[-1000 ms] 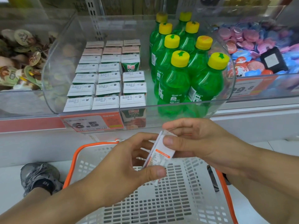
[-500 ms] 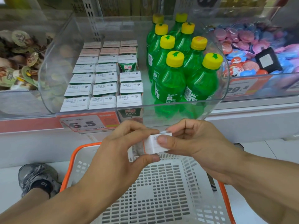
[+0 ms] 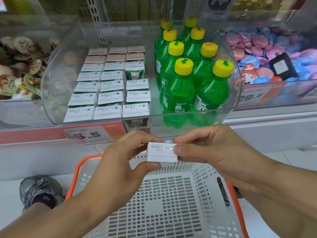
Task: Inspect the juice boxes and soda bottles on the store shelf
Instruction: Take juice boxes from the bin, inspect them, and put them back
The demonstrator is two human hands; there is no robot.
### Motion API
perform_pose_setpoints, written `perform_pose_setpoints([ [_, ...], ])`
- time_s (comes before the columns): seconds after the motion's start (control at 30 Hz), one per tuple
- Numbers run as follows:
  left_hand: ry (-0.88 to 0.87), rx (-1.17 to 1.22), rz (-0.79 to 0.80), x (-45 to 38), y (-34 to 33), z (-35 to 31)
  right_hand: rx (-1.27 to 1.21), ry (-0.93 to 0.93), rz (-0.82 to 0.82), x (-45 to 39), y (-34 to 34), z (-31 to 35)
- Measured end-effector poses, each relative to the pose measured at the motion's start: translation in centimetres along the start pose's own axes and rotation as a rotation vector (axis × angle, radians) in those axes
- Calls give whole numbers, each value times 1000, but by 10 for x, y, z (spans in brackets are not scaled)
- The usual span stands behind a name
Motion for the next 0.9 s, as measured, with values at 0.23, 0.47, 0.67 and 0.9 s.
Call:
perform_pose_setpoints([
  [0.23,46,109,-9,1,-5,2,181,59,-12,0,1,2],
  [0.47,168,427,-135,-2,-3,9,170,31,92,-2,-10,-1],
  [0.67,210,481,-140,-2,-1,11,131,49,157,-3,-12,-3],
  [0.9,296,514,-77,-1,-4,8,156,89,180,-3,-9,-4],
])
Point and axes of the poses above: each hand's wrist, its own x-axis away from the middle knuckle, its own y-axis out of the back of the hand, z = x × y, the point moved 4 cm from there along -x, towards the middle knuckle, and after that the axes turned 11 degrees about x, right-handed, at the moved point
